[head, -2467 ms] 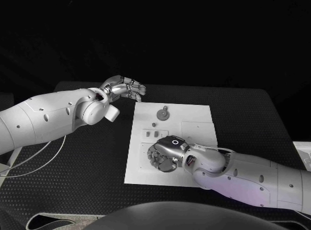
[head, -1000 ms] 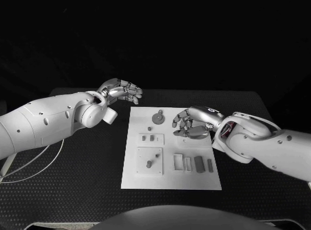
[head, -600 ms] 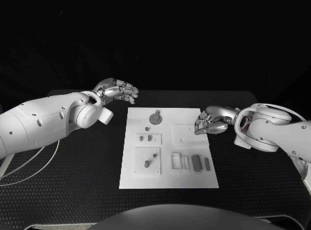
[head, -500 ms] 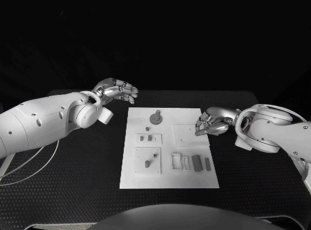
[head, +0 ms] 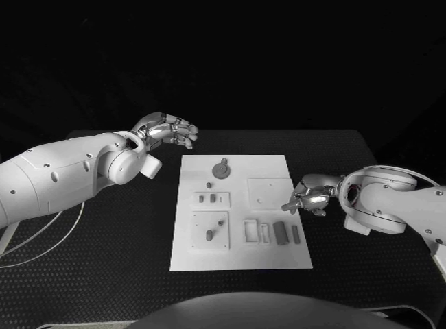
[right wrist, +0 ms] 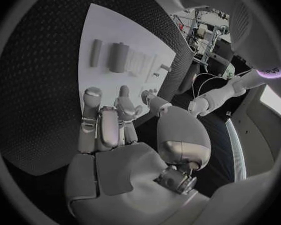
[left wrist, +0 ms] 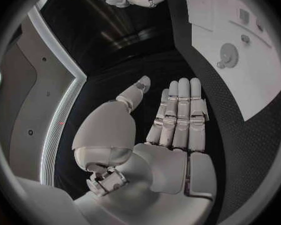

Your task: Assemble the parts on the task board

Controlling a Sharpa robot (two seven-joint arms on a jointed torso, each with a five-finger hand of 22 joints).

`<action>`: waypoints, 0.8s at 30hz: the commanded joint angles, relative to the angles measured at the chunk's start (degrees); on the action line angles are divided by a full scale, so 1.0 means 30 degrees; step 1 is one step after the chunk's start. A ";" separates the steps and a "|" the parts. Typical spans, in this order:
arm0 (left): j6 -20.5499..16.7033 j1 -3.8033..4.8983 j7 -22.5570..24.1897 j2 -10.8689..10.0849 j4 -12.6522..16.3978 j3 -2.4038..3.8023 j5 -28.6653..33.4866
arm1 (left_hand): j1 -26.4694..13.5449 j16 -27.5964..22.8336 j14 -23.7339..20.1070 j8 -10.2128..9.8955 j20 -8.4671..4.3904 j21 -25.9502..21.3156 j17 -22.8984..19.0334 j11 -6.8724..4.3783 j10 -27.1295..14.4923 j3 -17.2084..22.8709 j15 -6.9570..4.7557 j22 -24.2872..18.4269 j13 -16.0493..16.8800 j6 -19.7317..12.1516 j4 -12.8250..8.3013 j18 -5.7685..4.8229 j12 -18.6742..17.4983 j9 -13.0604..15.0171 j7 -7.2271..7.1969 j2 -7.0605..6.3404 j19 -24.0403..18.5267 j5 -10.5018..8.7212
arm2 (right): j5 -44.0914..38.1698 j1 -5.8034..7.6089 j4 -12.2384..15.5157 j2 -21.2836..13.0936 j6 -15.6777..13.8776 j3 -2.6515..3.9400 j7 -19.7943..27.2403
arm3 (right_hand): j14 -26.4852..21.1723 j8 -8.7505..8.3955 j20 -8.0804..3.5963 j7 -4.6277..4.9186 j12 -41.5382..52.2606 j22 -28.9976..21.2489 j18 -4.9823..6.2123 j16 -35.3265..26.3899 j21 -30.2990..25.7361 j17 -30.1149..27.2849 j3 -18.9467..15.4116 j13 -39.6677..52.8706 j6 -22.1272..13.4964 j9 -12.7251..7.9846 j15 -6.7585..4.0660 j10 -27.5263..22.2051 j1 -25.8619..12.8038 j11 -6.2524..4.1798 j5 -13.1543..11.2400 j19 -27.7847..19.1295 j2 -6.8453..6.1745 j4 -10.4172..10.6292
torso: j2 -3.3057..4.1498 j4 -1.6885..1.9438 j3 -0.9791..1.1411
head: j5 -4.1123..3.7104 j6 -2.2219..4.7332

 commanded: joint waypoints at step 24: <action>0.0385 0.0044 0.0223 -0.0013 0.0078 0.0010 0.0128 | -0.0187 -0.0102 0.0124 -0.0044 -0.0004 -0.0135 0.0060 0.0046 -0.0034 -0.0108 0.0049 0.0015 -0.0017 -0.0036 -0.0010 0.0215 -0.0059 -0.0031 0.0066 0.0037 0.0168 -0.0093 | -0.0940 -0.1572 -0.0528 0.1606 0.0833 -0.0199 -0.3210 | -0.0026 -0.1042 -0.0286 0.0225 0.0438 0.0365 0.0286 0.0072 0.0216 -0.0187 0.1098 0.0899 -0.0319 0.0098 0.0211 -0.0131 -0.1669 0.0196 -0.0051 -0.0147 -0.1936 0.1253 | 0.0014 0.0029 0.0007 | 0.0134 -0.0115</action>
